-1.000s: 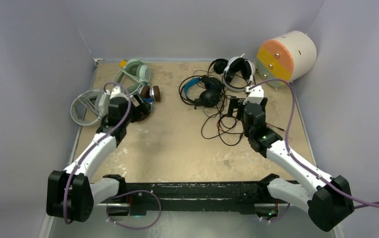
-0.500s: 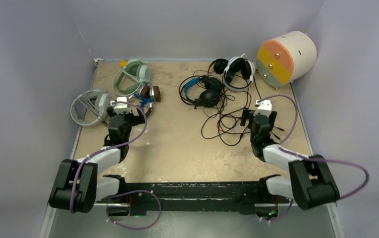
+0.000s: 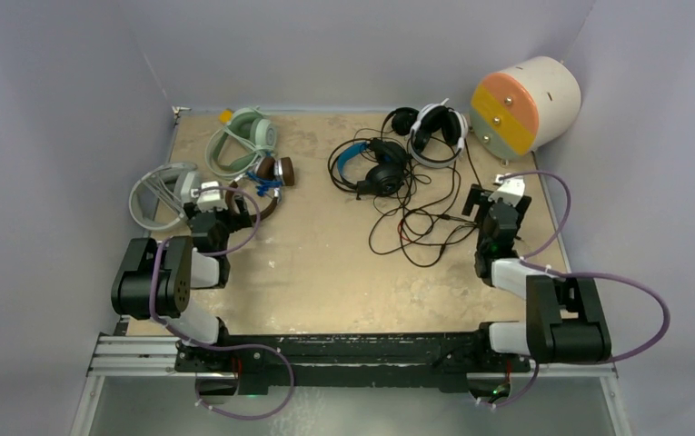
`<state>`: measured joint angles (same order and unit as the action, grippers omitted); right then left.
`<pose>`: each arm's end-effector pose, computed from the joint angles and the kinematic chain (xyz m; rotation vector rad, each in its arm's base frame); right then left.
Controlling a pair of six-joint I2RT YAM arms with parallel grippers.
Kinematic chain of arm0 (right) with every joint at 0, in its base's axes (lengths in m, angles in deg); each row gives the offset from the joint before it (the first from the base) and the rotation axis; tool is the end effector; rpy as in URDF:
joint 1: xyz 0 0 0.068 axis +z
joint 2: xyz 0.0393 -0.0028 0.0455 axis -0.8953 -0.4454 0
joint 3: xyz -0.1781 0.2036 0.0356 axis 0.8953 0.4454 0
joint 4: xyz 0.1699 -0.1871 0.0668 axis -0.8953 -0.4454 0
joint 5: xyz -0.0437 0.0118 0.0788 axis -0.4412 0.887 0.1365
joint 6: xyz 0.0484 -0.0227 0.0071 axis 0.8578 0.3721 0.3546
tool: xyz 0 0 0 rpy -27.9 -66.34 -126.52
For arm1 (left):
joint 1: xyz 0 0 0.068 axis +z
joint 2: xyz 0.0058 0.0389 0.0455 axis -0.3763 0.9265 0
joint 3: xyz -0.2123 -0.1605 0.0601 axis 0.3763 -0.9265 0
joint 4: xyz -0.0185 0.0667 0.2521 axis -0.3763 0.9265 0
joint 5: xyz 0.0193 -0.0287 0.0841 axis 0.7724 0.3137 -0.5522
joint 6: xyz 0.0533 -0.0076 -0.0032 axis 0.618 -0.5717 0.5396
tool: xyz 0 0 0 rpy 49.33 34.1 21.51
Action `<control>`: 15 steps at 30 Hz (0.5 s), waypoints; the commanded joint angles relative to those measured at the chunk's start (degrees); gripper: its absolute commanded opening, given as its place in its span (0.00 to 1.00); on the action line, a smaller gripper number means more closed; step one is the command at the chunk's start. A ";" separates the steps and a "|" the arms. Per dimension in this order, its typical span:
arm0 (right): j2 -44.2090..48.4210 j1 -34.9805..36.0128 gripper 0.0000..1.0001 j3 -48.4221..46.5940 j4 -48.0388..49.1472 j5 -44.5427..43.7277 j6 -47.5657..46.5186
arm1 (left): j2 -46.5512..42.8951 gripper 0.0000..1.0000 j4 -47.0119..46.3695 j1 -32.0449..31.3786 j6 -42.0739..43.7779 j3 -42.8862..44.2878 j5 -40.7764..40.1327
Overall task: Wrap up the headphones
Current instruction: Reset both arms
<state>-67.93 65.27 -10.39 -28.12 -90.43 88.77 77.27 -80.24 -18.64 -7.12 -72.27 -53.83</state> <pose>0.2488 -0.0055 0.1934 0.2893 1.6080 -0.2553 0.2491 0.0176 0.1319 -0.2291 1.7793 0.0101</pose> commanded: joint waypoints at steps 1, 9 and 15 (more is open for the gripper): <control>-2.45 0.04 0.90 1.19 4.47 4.26 0.42 | 0.27 1.00 -8.63 0.49 -0.20 -0.96 2.91; -15.07 0.93 0.99 3.77 22.04 15.24 -7.30 | 0.34 1.00 -12.55 0.49 2.46 -3.04 8.81; -14.14 0.83 0.99 2.92 18.62 14.10 -6.25 | 1.00 1.00 -4.29 0.41 3.09 1.78 9.75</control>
<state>-83.36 66.12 -5.87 -11.33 -76.90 83.54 77.83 -85.96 -18.42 -5.57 -73.54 -46.99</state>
